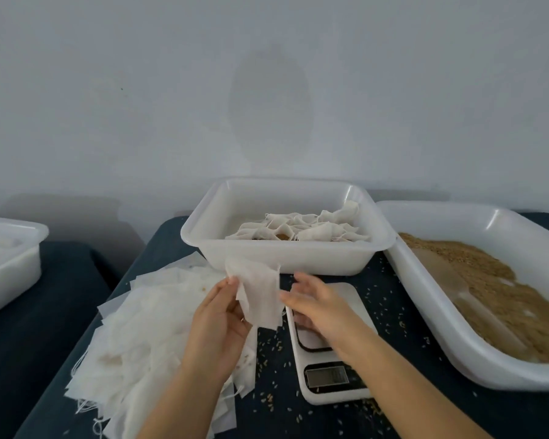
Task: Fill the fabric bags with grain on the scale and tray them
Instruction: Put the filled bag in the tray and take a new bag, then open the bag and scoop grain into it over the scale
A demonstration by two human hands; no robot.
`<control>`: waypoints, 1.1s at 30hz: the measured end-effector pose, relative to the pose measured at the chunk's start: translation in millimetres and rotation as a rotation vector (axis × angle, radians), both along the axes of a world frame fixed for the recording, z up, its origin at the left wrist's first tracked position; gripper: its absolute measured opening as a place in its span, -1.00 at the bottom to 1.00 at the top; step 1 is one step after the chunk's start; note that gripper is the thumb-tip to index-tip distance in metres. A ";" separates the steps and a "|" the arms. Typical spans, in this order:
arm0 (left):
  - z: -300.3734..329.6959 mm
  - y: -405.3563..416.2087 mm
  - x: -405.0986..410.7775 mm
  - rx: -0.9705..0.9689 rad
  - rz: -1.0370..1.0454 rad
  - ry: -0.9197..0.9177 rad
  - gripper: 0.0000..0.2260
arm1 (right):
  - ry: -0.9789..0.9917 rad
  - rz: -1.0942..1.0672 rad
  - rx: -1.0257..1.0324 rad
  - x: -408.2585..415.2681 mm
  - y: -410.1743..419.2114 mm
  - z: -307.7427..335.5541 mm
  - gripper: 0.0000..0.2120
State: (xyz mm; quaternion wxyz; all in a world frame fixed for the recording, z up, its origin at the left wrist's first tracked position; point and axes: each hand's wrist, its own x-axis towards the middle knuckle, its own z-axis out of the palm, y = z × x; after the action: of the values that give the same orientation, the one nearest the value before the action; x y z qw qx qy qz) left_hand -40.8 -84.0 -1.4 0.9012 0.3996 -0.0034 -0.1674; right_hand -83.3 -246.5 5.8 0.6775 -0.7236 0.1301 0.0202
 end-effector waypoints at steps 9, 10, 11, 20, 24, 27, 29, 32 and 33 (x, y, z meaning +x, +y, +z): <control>-9.2 0.7 -22.9 -0.076 -0.044 0.274 -0.91 | 0.122 0.073 0.317 -16.9 -6.2 4.0 -0.83; -9.9 1.2 -24.2 -0.062 -0.058 0.274 -0.92 | 0.123 0.066 0.286 -17.7 -5.4 4.4 -0.83; -8.8 2.1 -25.8 -0.057 -0.074 0.263 -0.89 | 0.123 0.059 0.255 -18.6 -5.2 4.4 -0.84; -9.0 12.7 -24.0 0.170 -0.150 0.148 -0.77 | 0.133 0.017 0.269 -25.1 -10.0 3.8 -0.92; -11.7 7.8 -29.2 0.349 -0.052 0.107 -0.79 | 0.138 0.031 0.247 -25.5 -13.2 8.2 -0.93; -12.5 -0.9 -37.2 0.884 0.210 -0.338 -0.71 | 0.091 0.022 0.105 -23.8 -12.0 12.2 -0.95; -9.3 -7.8 -44.9 0.986 0.290 -0.712 -0.65 | 0.041 0.023 0.018 -22.3 -10.7 14.9 -0.95; -11.0 -19.5 -53.1 1.216 0.484 -0.997 -0.63 | -0.009 0.043 -0.031 -22.1 -10.1 18.2 -0.86; -11.7 -22.0 -54.4 1.257 0.536 -1.059 -0.64 | -0.017 0.051 -0.035 -22.5 -10.2 19.1 -0.84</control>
State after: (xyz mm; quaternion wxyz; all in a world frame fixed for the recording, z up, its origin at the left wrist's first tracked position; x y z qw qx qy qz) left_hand -95.2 -106.0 -13.0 0.4021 0.8367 -0.2352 0.2881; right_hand -105.8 -256.8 24.8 0.6651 -0.7386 0.1059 0.0290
